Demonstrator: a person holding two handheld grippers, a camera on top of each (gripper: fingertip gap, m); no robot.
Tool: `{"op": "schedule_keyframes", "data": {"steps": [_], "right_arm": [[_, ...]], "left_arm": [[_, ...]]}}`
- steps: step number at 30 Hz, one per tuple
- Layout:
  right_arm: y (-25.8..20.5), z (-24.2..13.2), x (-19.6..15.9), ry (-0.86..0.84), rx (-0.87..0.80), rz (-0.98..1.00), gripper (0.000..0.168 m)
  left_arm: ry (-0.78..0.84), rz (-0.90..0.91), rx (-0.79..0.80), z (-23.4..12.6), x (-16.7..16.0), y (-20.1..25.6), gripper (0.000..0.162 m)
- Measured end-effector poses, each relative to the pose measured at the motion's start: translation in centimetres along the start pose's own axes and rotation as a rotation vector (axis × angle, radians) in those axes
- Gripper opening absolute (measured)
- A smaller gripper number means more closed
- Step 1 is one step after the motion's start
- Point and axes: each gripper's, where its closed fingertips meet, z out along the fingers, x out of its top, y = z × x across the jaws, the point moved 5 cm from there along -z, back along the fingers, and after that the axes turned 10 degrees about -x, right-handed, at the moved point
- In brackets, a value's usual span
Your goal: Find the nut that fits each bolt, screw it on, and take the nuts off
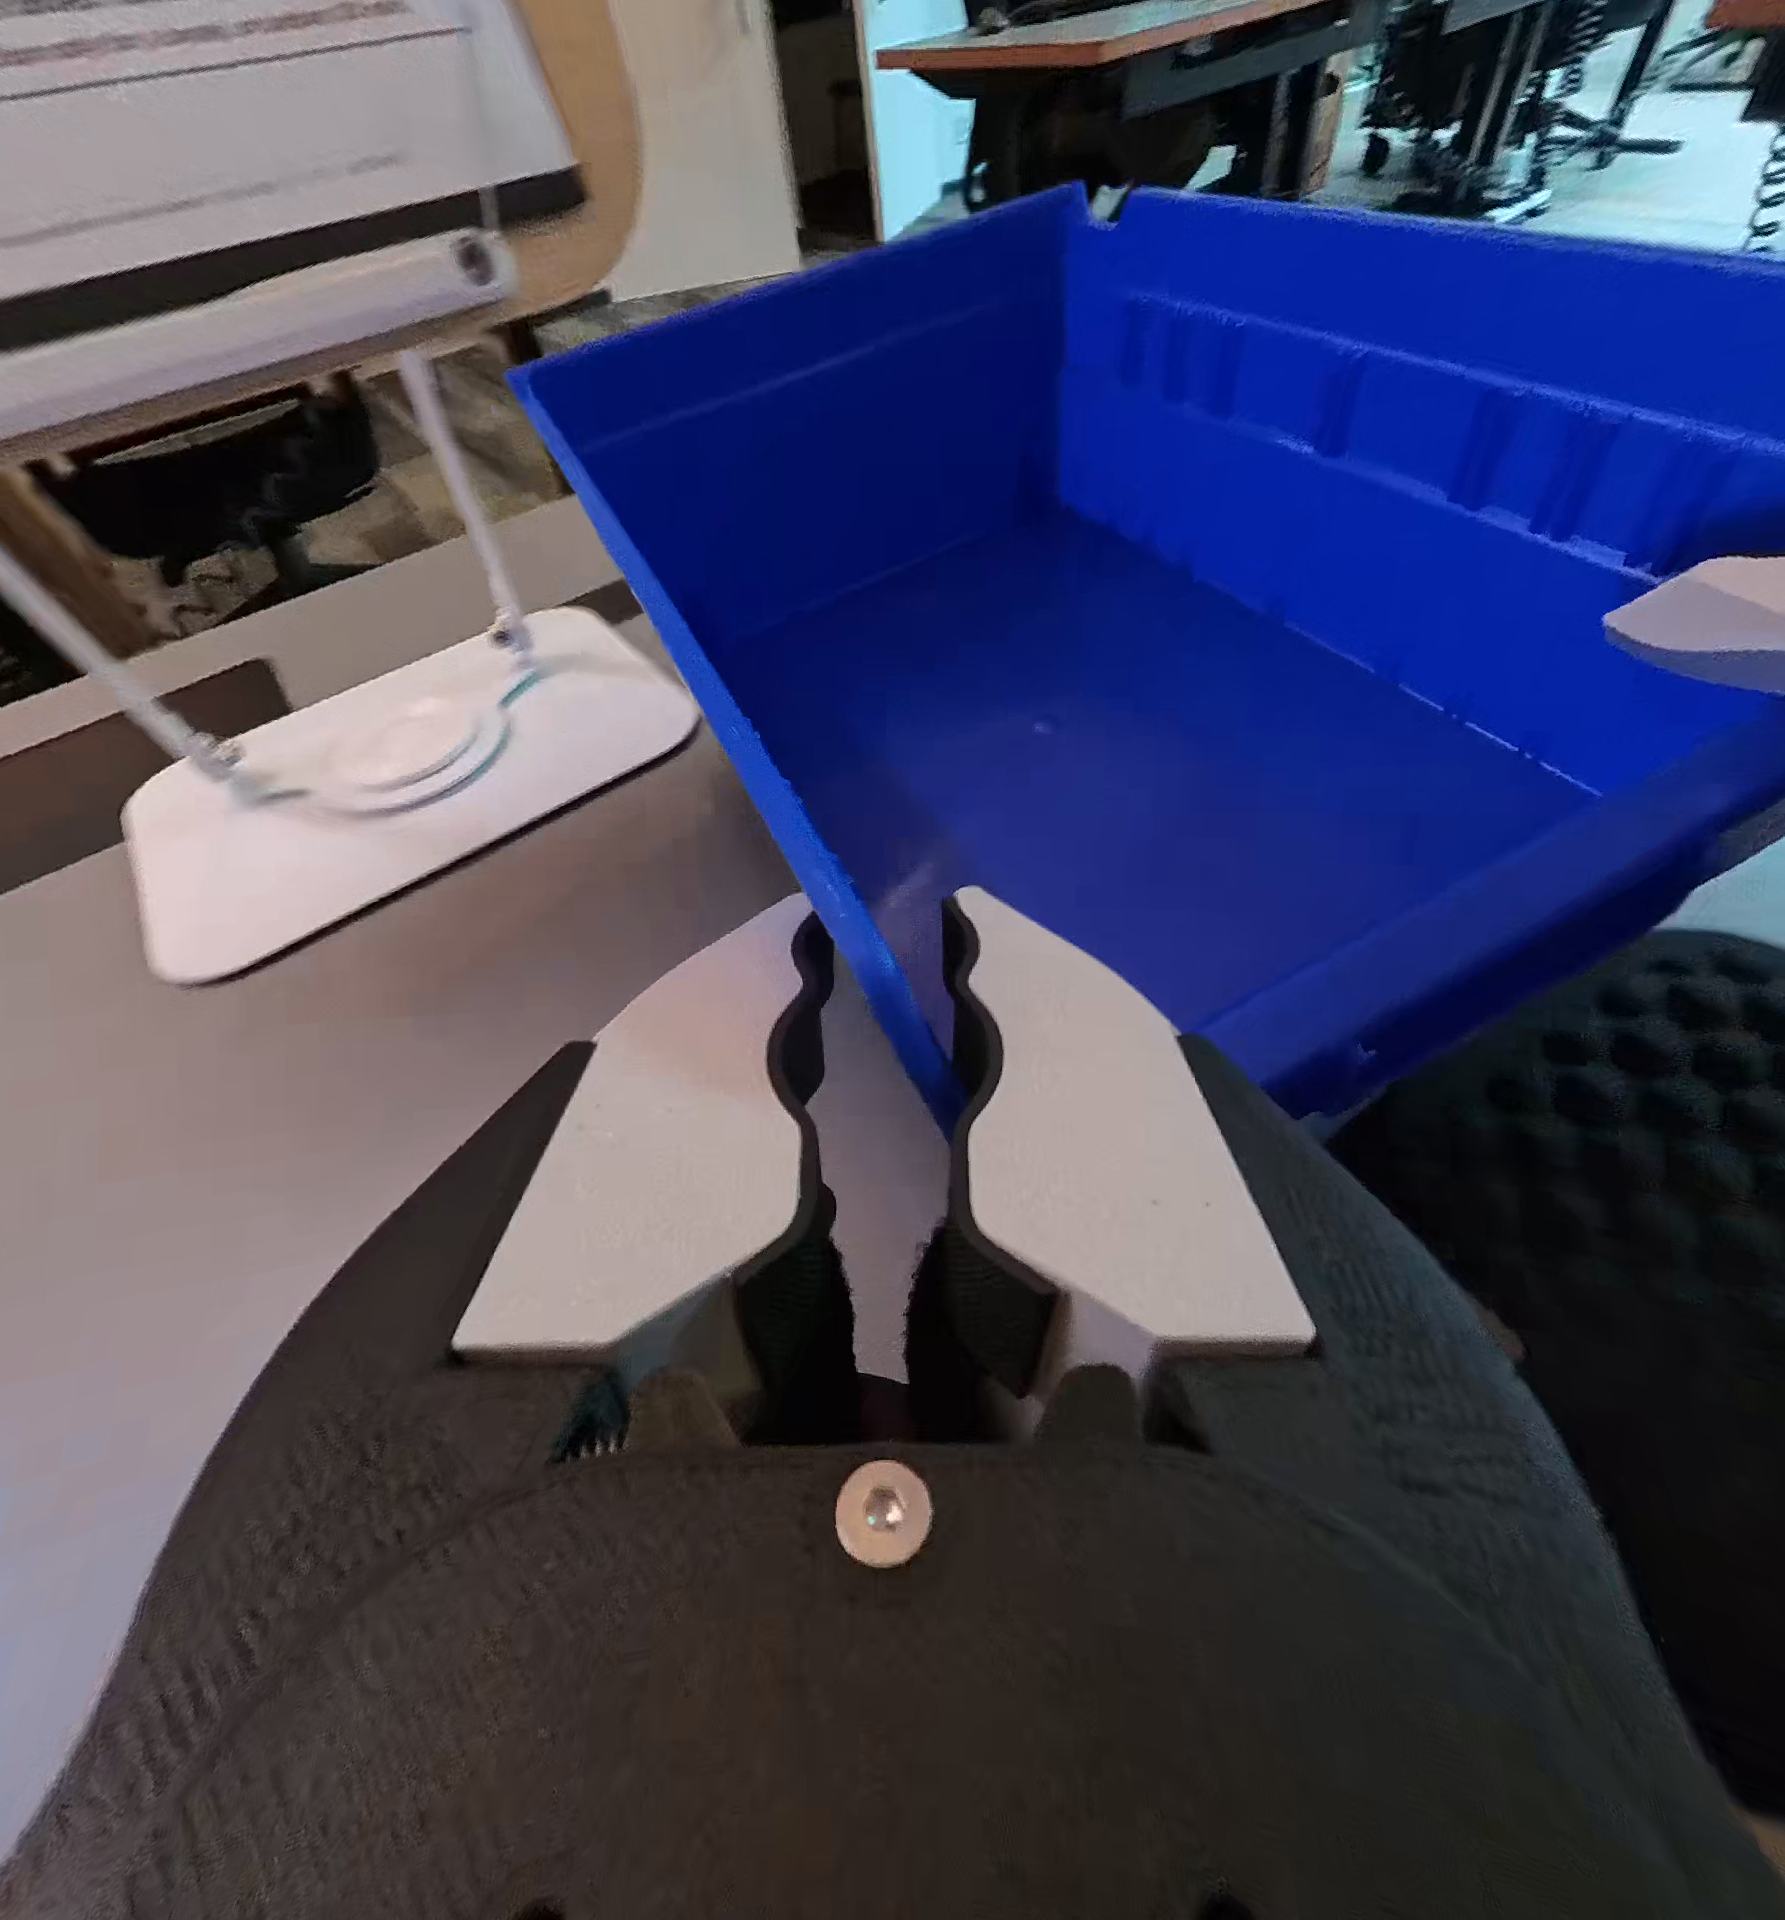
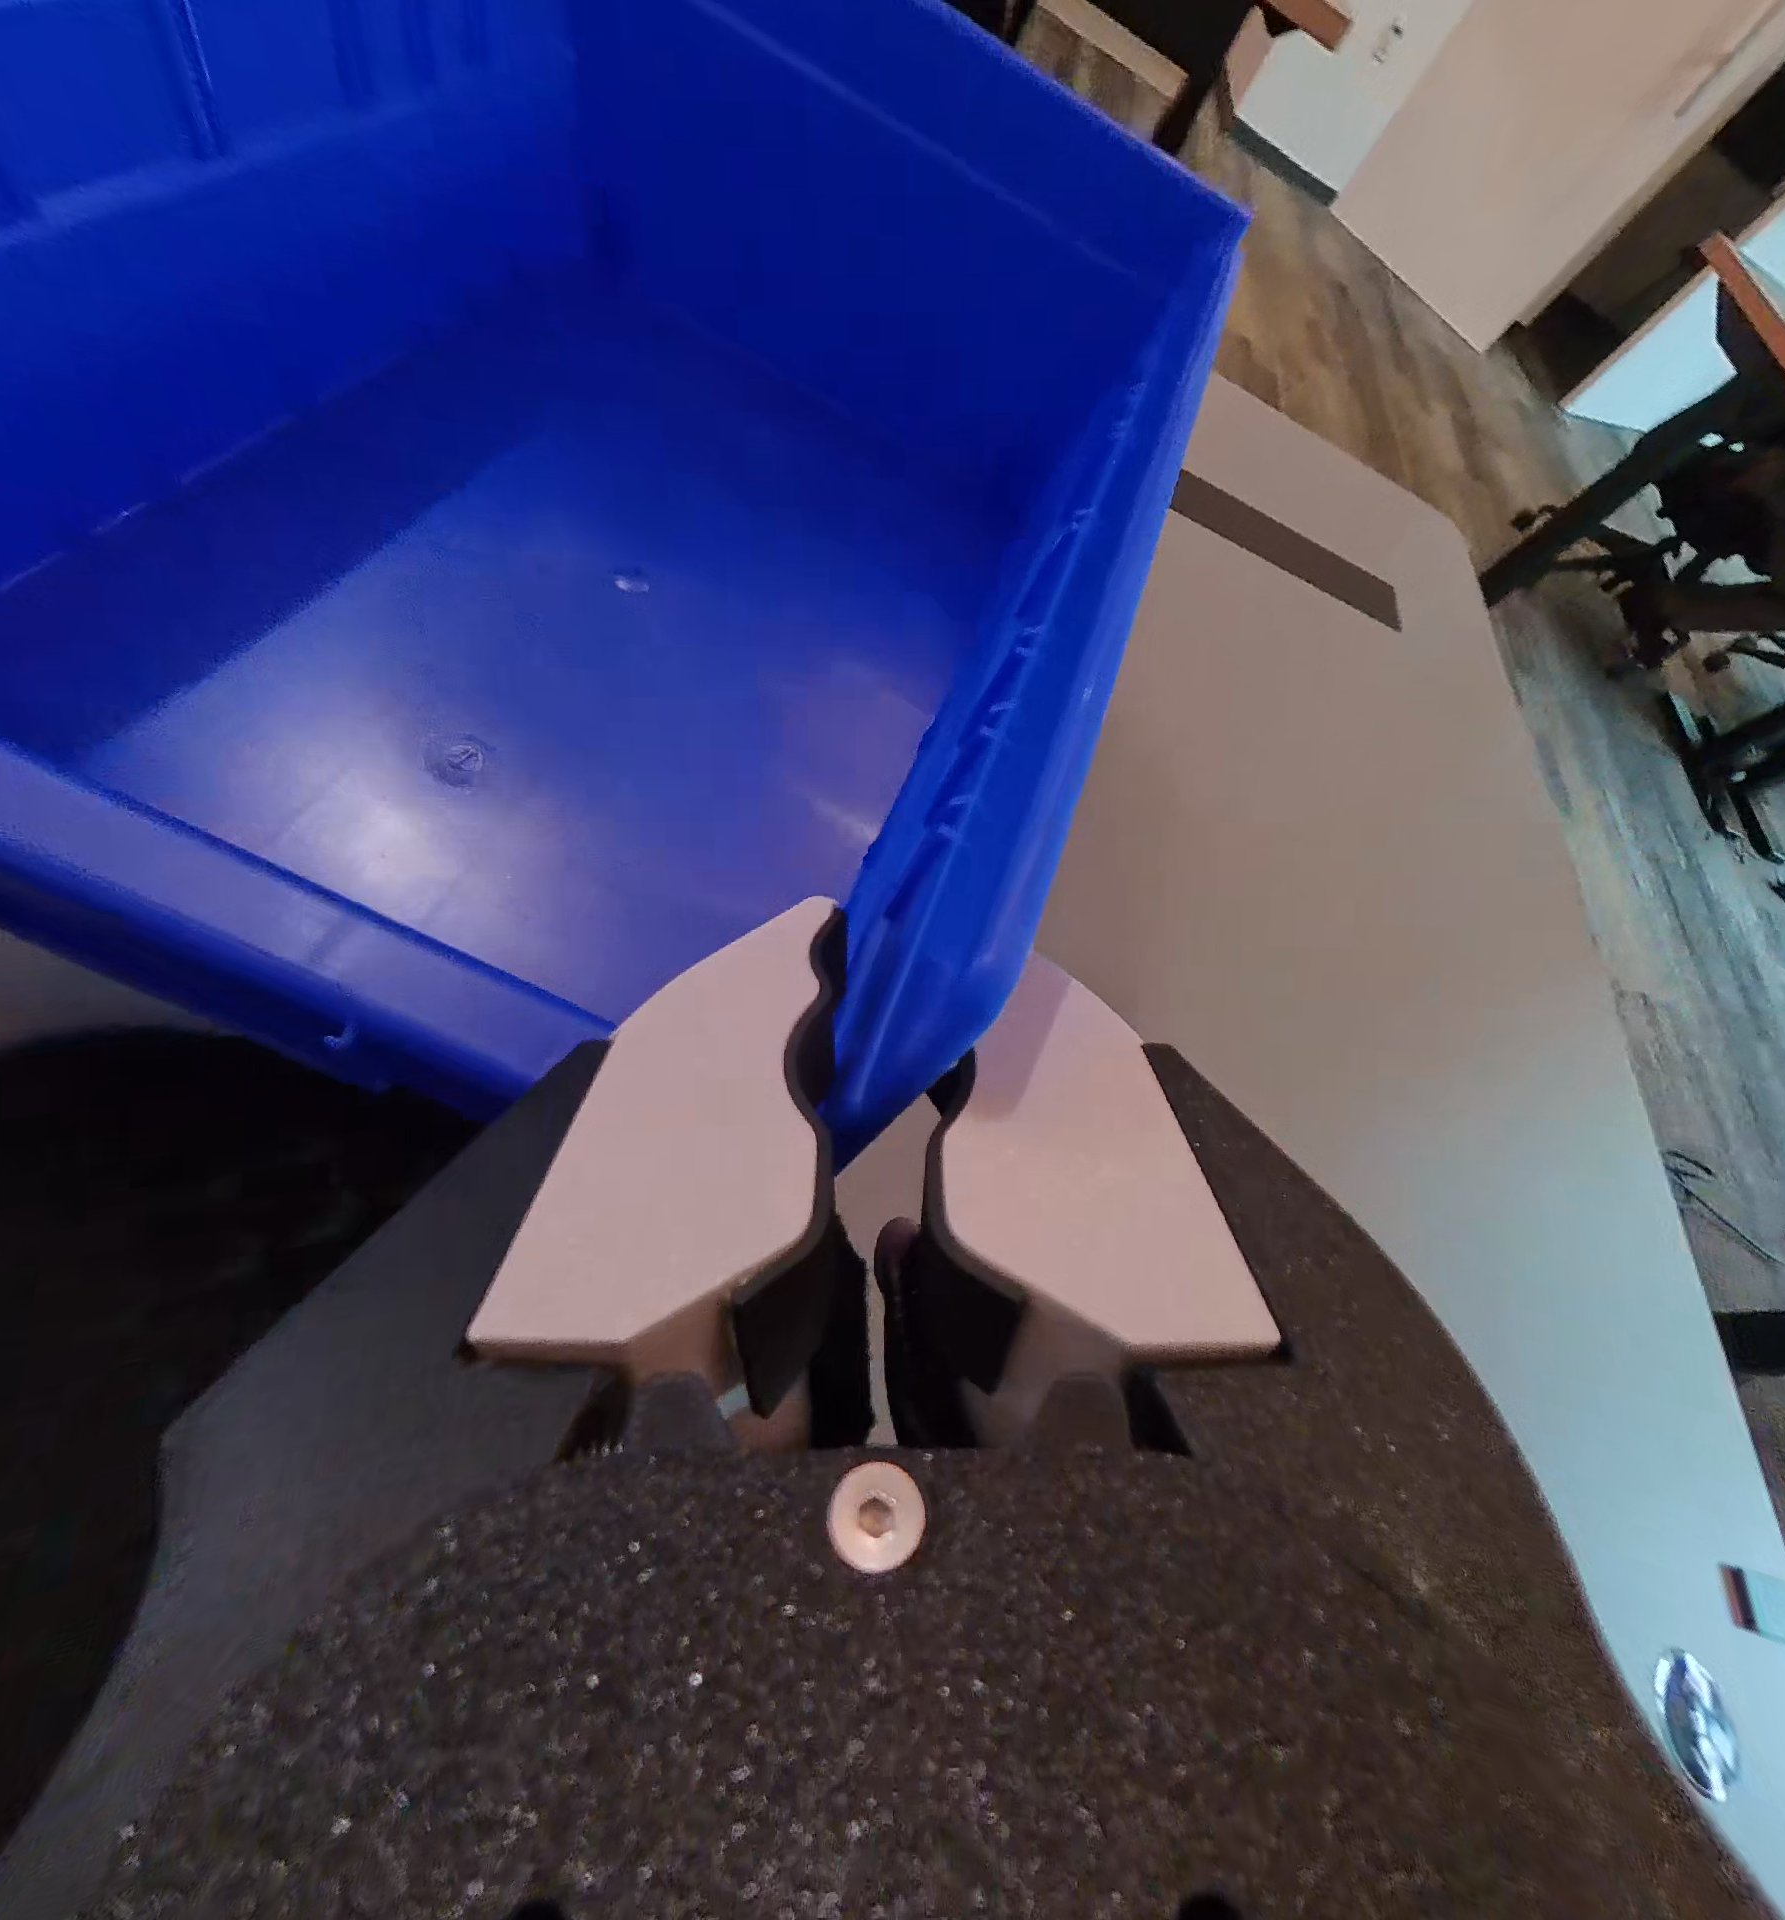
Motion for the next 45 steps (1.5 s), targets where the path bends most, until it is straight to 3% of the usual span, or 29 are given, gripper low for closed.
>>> {"op": "schedule_keyframes", "data": {"steps": [12,21,26,27,30,35,41,45], "right_arm": [[8.5,3.2,-6.7,0.026,-0.116,0.187,0.010],[9.9,4.1,-9.7,-0.012,-0.174,0.252,0.010],[10.4,4.1,-10.2,0.008,-0.216,0.305,0.009],[10.5,4.1,-10.2,0.014,-0.221,0.325,0.013],[10.7,3.5,-9.8,0.071,-0.209,0.371,0.050],[11.6,1.7,-8.6,0.211,-0.224,0.439,0.090],[10.7,-2.8,-2.8,0.567,-0.293,0.389,0.100],[5.8,-4.1,1.5,0.631,-0.097,0.380,0.096]], "left_arm": [[-0.018,0.157,-0.071,9.5,2.6,6.7,0.021],[-0.045,0.202,-0.125,12.0,1.8,8.8,0.024],[-0.037,0.175,-0.226,12.3,1.0,9.4,0.035],[-0.004,0.170,-0.224,11.9,1.4,9.2,0.044],[0.085,0.182,-0.192,10.2,2.7,8.1,0.070],[0.263,0.087,-0.177,3.6,4.8,5.2,0.075],[0.412,0.088,0.089,-7.4,5.1,-2.3,0.076],[0.372,0.104,0.425,-14.6,2.5,-9.2,0.076]]}}
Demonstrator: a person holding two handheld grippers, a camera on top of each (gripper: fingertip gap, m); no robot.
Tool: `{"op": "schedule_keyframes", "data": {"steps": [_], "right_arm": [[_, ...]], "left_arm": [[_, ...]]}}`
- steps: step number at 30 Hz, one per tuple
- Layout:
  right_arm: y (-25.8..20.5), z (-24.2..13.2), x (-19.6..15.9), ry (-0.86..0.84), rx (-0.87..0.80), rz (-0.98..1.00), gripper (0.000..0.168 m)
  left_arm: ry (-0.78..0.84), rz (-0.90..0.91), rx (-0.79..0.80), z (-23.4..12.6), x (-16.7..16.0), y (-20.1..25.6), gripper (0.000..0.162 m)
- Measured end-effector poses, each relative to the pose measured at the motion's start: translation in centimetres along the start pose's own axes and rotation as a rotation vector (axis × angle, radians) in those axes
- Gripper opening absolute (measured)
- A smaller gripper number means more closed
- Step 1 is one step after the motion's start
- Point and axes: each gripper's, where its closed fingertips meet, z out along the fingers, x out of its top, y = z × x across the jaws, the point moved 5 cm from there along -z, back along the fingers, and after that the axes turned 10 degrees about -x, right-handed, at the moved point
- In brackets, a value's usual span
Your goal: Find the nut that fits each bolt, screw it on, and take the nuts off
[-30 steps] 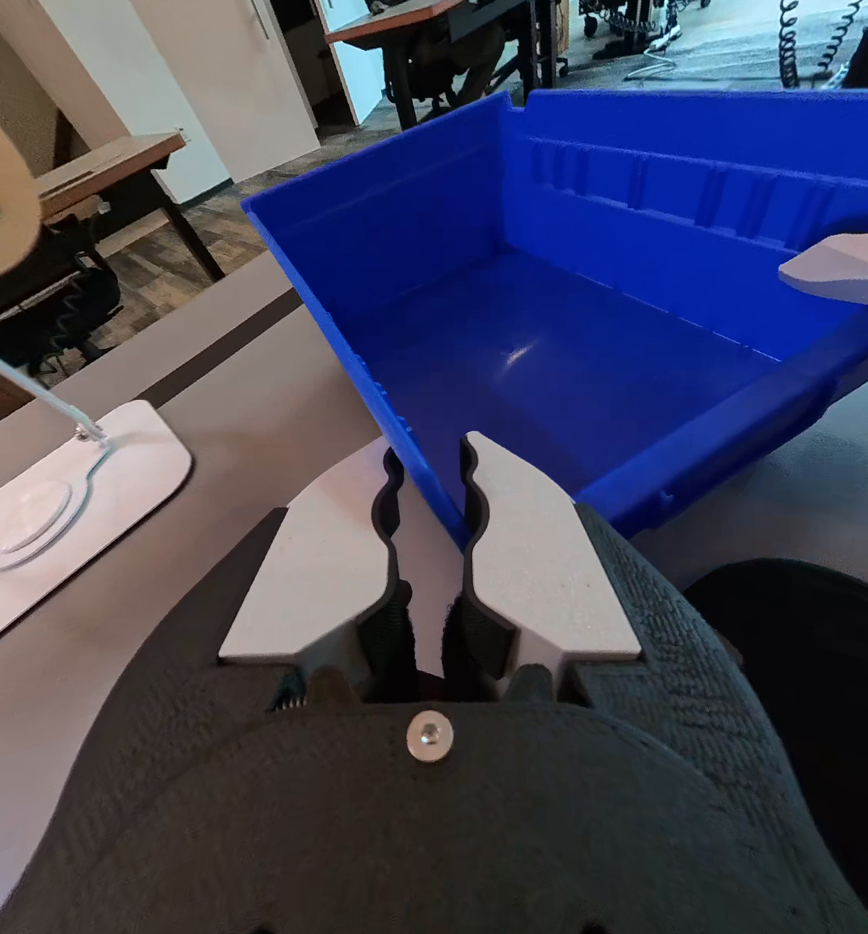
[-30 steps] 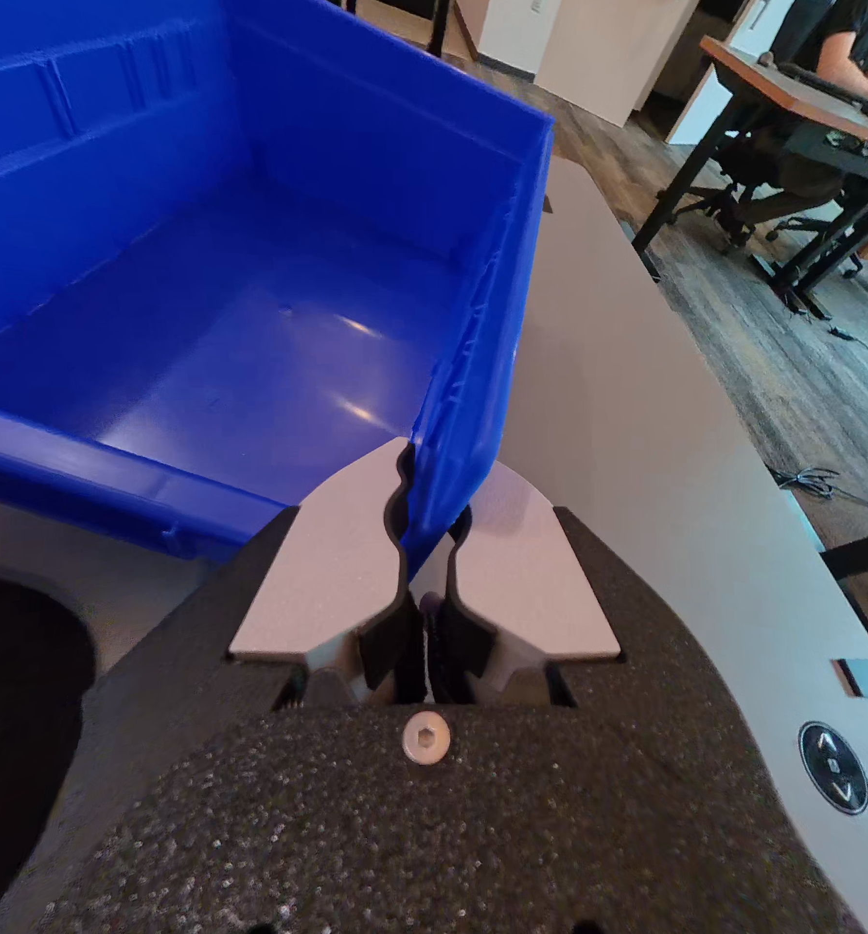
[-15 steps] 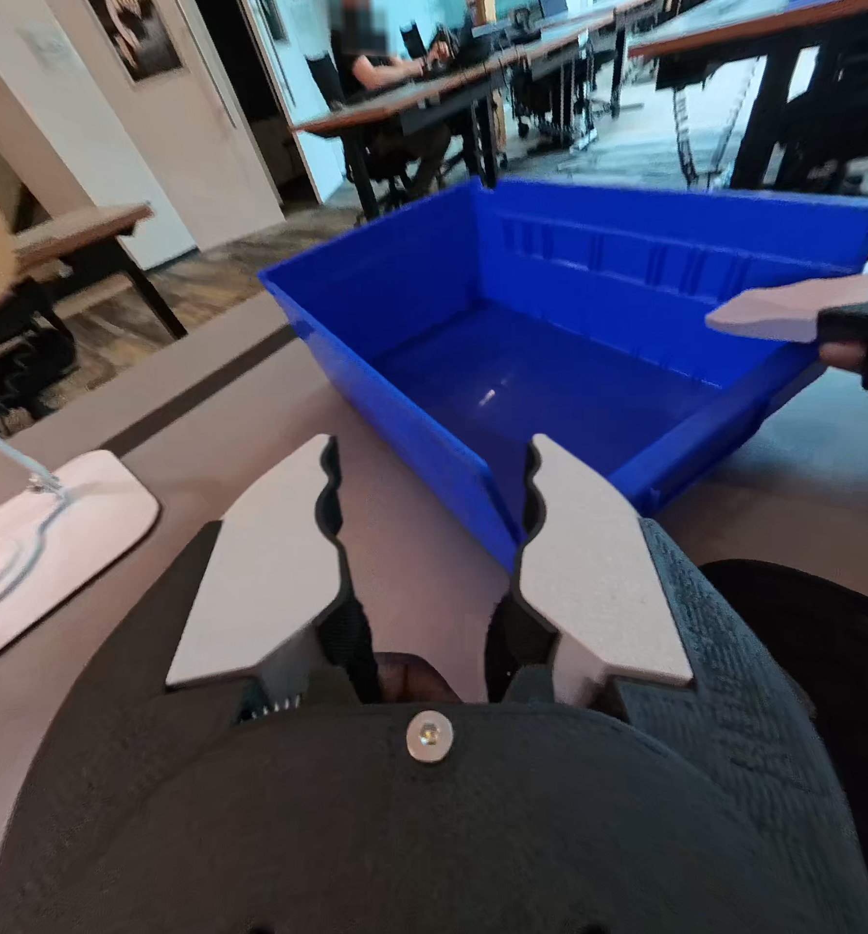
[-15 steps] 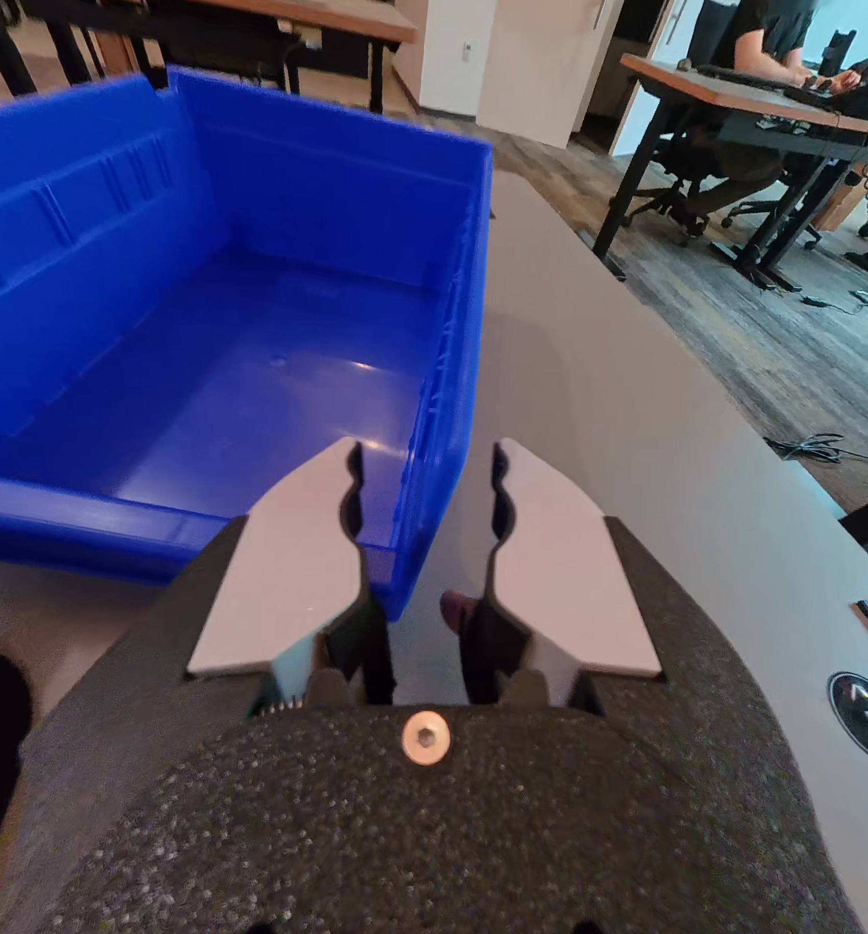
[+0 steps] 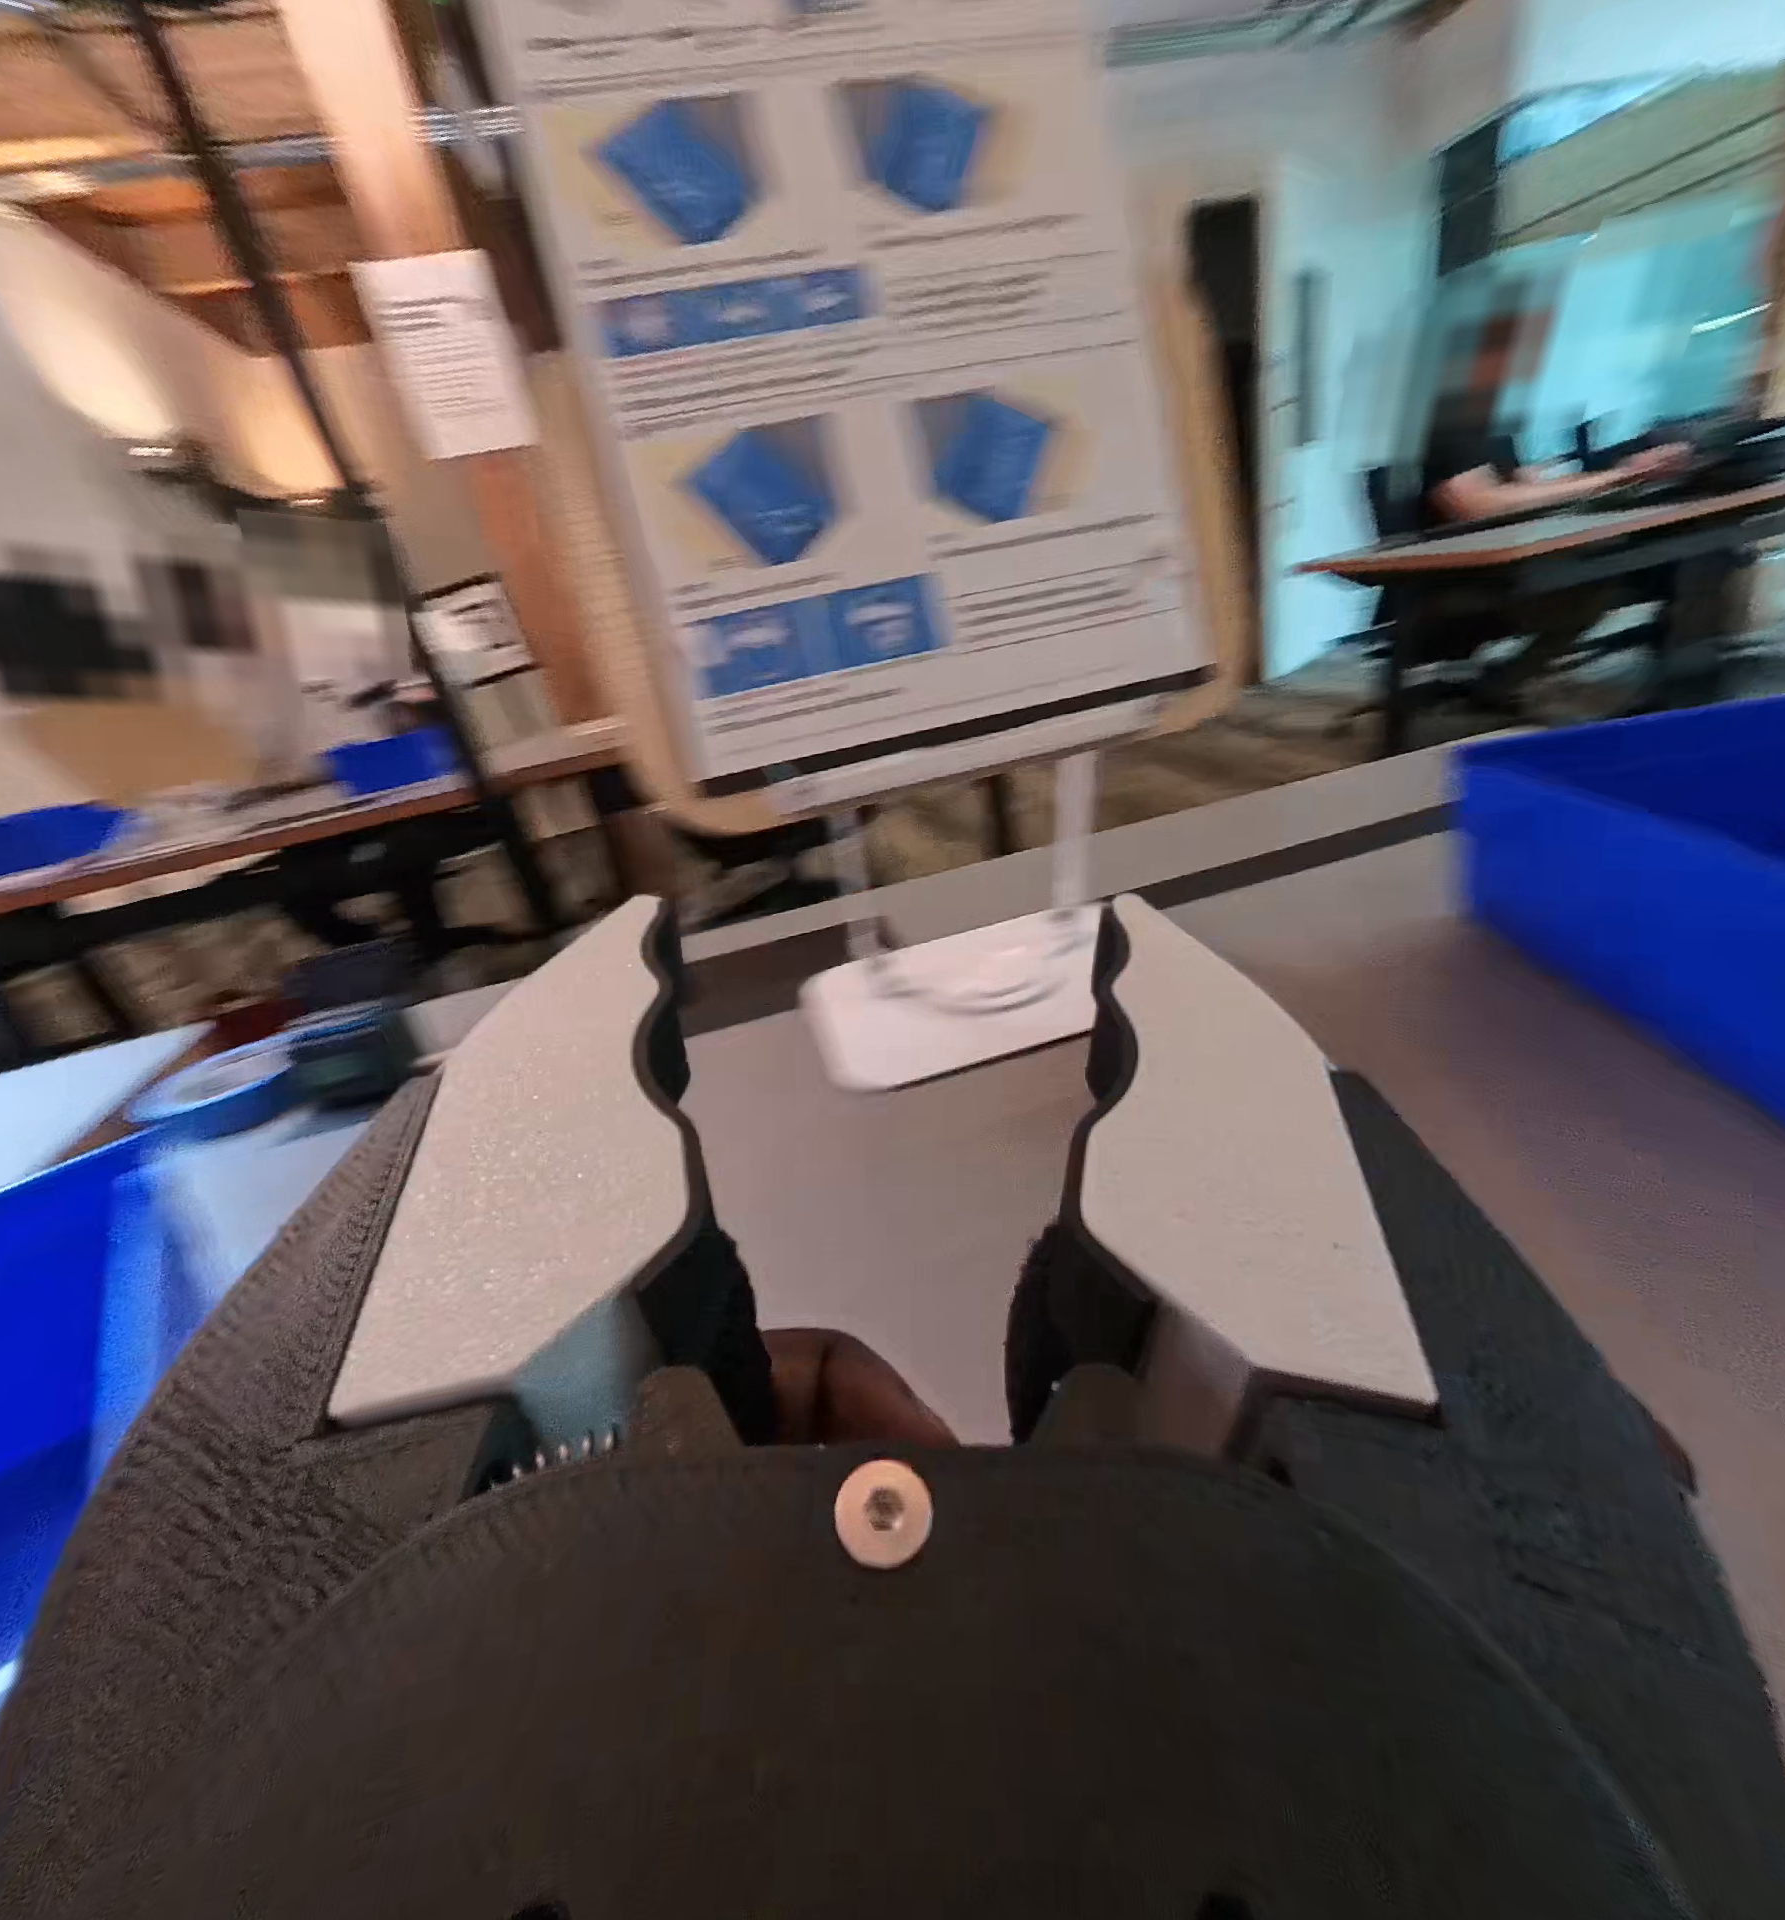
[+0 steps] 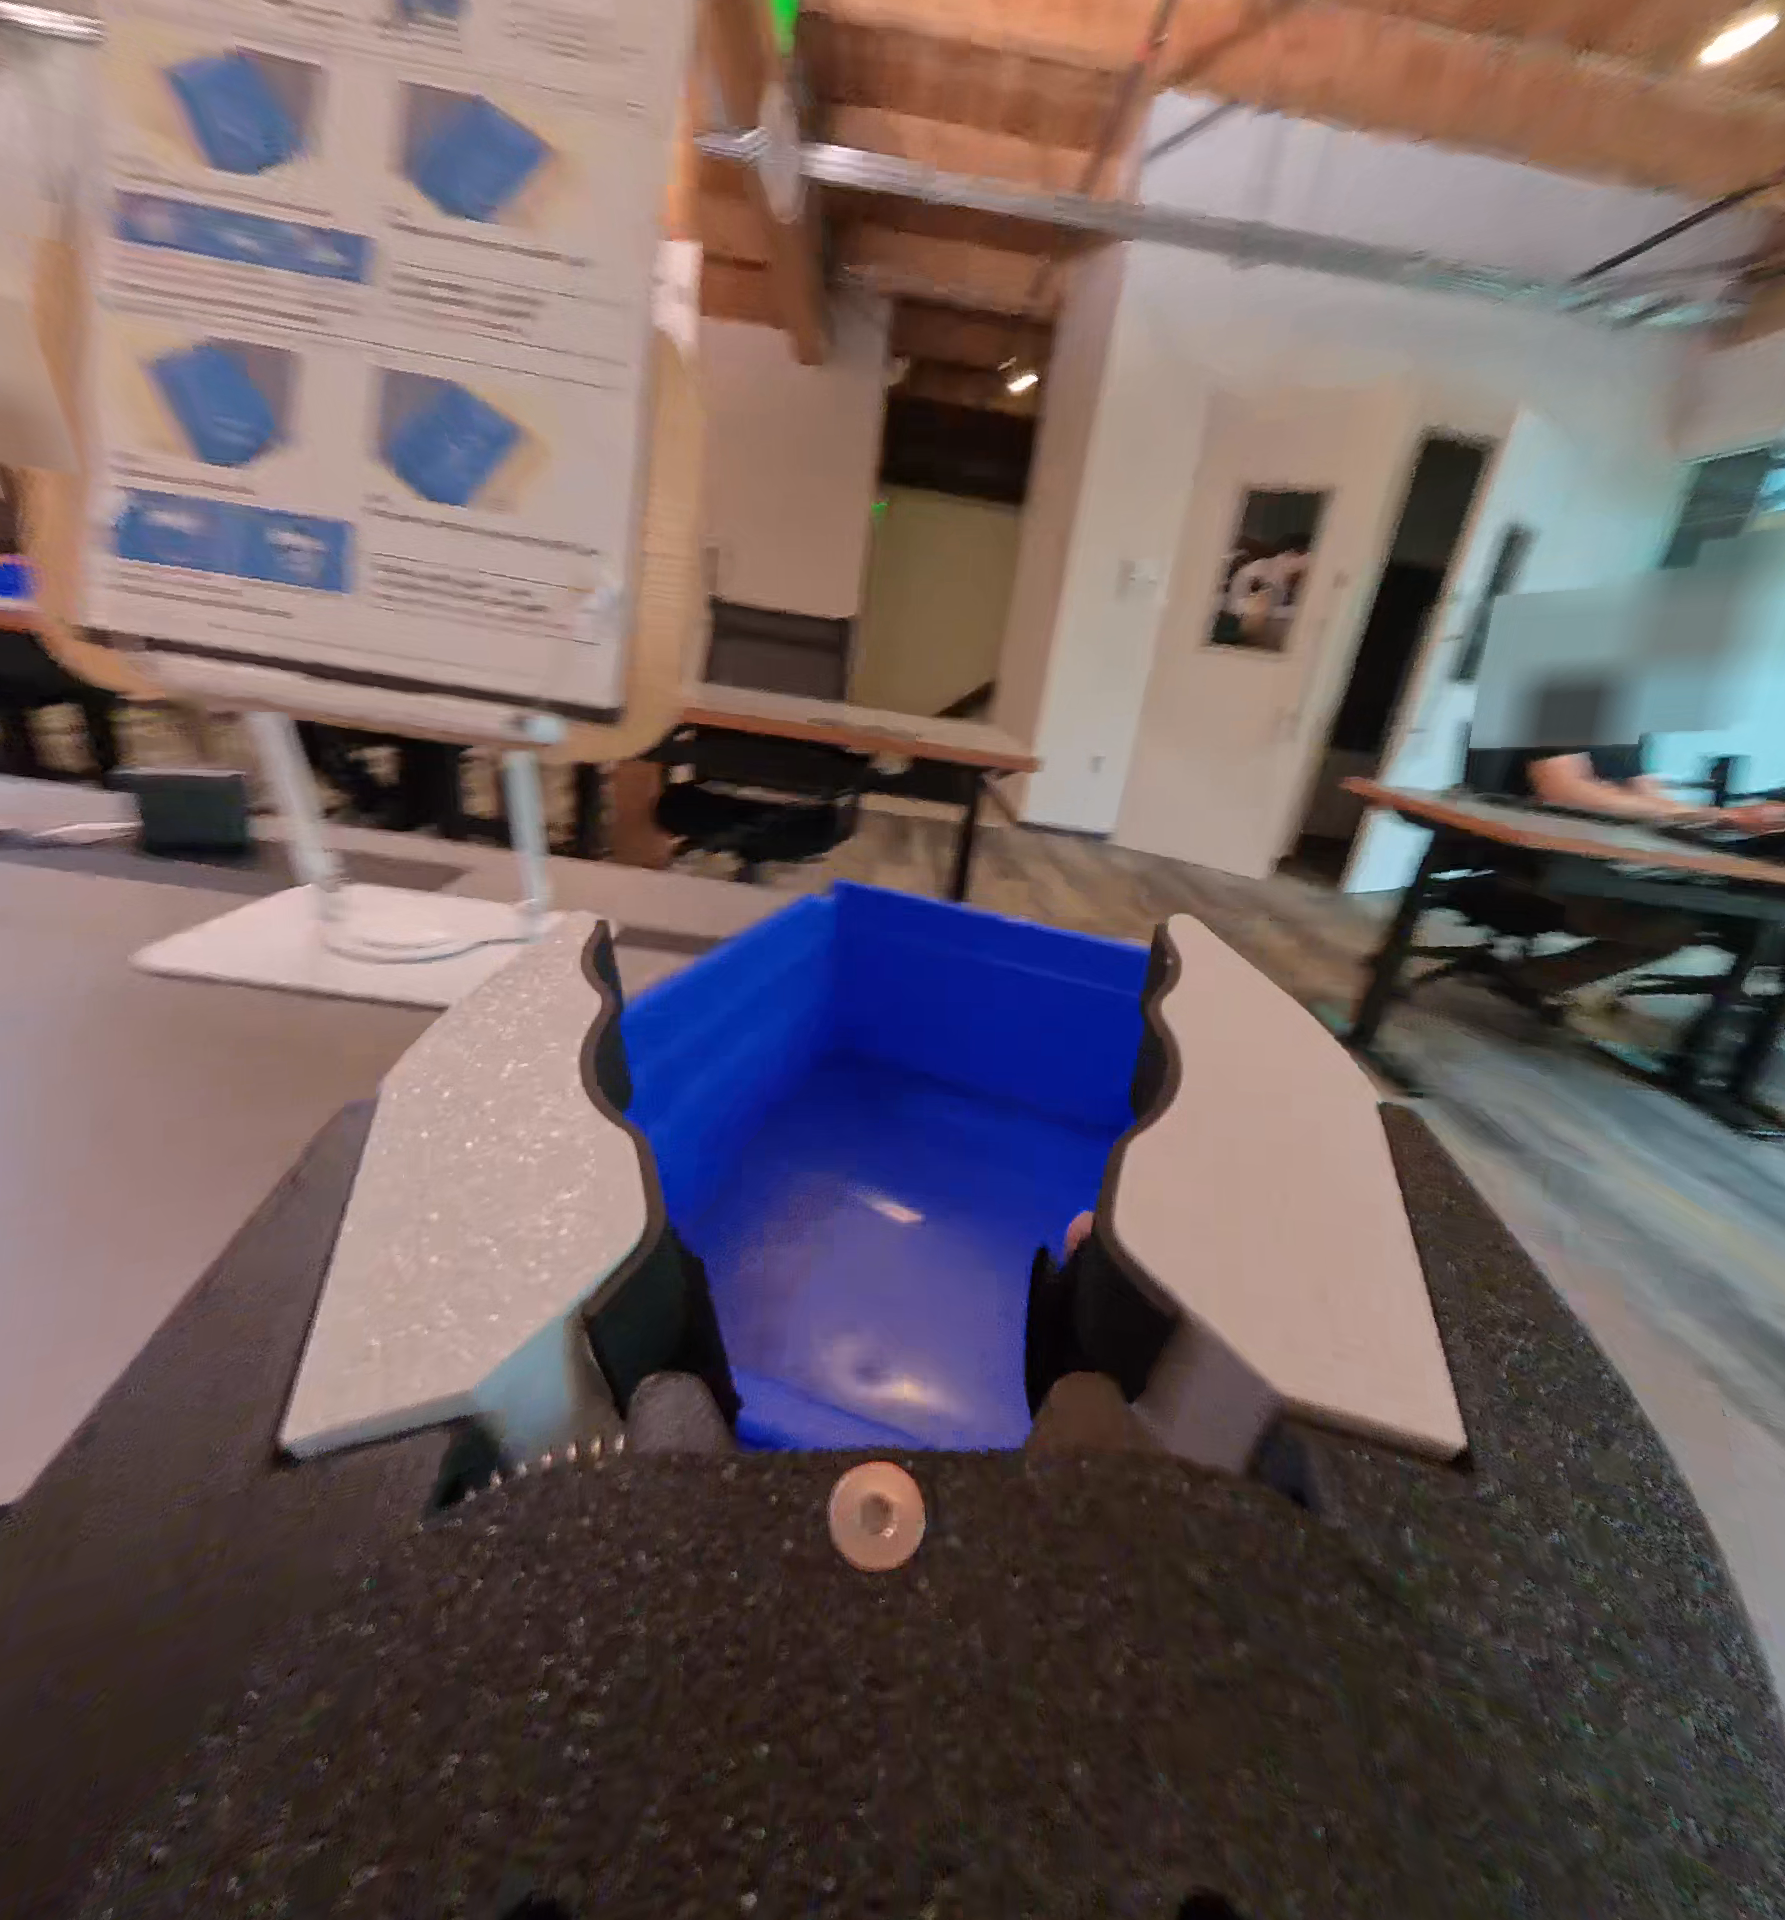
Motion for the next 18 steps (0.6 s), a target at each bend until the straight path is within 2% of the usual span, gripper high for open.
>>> {"op": "schedule_keyframes", "data": {"steps": [3,6,8,12,15,18], "right_arm": [[-4.5,0.7,-1.5,-0.141,0.135,0.000,0.105],[-7.4,1.5,-3.9,-0.254,0.156,-0.047,0.108],[-8.5,1.8,-5.2,-0.320,0.143,-0.088,0.107],[-9.1,2.3,-7.5,-0.438,0.064,-0.222,0.098],[-8.6,2.7,-8.7,-0.528,0.036,-0.258,0.087],[-8.4,2.9,-8.8,-0.538,0.052,-0.245,0.066]], "left_arm": [[-0.084,0.052,0.198,-3.8,-1.9,-5.6,0.076],[-0.124,0.014,0.247,-5.9,-3.0,-9.2,0.072],[-0.225,-0.027,0.242,-6.4,-4.0,-10.8,0.073],[-0.387,-0.050,0.222,-7.2,-6.8,-12.1,0.074],[-0.534,-0.033,0.142,-7.6,-9.9,-10.9,0.072],[-0.572,0.003,0.165,-7.5,-12.0,-10.7,0.055]]}}
